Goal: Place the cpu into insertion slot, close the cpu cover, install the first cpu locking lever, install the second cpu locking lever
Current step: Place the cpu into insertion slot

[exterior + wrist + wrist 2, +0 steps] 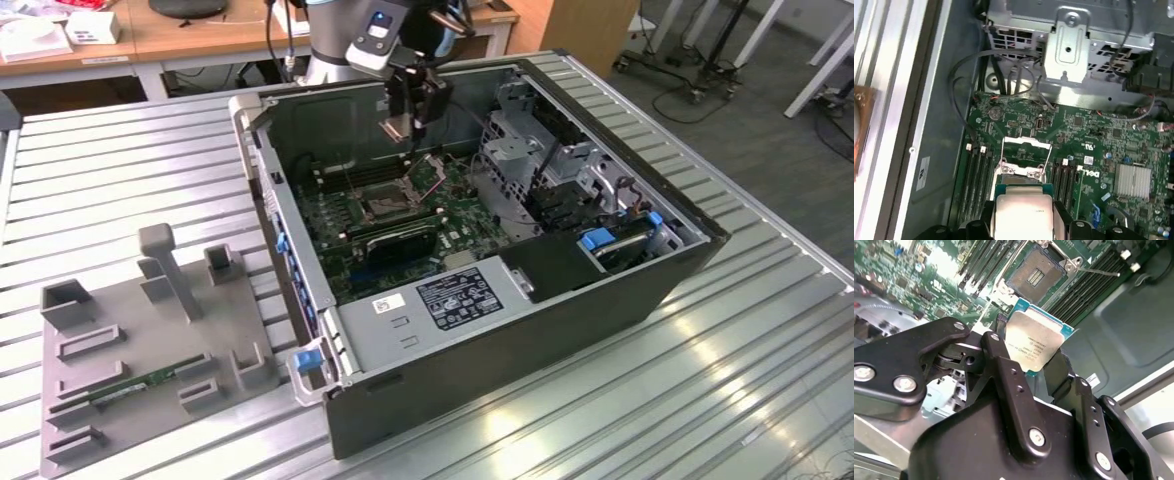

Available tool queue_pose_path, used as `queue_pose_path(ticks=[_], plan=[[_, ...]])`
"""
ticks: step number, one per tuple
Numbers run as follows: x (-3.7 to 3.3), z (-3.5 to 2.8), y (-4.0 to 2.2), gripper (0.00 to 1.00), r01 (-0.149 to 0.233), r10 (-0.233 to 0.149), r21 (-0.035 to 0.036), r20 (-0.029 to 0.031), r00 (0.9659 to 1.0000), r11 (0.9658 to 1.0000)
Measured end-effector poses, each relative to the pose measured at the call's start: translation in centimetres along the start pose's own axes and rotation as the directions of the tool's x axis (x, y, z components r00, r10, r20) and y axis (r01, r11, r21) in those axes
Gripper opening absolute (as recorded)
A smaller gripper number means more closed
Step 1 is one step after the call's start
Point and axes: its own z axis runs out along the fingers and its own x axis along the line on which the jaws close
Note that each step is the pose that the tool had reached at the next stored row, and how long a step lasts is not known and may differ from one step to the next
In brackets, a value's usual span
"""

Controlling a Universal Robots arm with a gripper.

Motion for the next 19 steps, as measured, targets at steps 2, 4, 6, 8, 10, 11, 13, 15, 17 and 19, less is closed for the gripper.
queue_pose_path(ticks=[2, 4, 6, 8, 10, 11, 13, 15, 17, 19], plan=[[0.00, 0.01, 0.00, 0.54, -0.033, 0.033, -0.0007, 0.0029, 0.9995, 0.9995], [0.00, 0.03, 0.00, 0.54, -0.066, 0.066, -0.0015, 0.0058, 0.9978, 0.9979], [0.00, 0.04, 0.00, 0.54, -0.096, 0.096, -0.0023, 0.0085, 0.9953, 0.9953], [0.00, 0.05, 0.00, 0.54, -0.127, 0.127, -0.0032, 0.0112, 0.9918, 0.9919], [0.00, 0.06, -0.01, 0.54, -0.158, 0.158, -0.0042, 0.0138, 0.9873, 0.9874], [0.00, 0.07, -0.01, 0.54, -0.174, 0.174, -0.0047, 0.0151, 0.9847, 0.9848], [0.00, 0.08, -0.01, 0.54, -0.204, 0.204, -0.0058, 0.0177, 0.9788, 0.9789], [0.00, 0.09, -0.01, 0.54, -0.234, 0.234, -0.0070, 0.0202, 0.9720, 0.9722], [0.00, 0.10, -0.01, 0.54, -0.264, 0.264, -0.0082, 0.0227, 0.9643, 0.9646], [0.00, 0.12, -0.01, 0.54, -0.294, 0.294, -0.0096, 0.0251, 0.9554, 0.9558]])
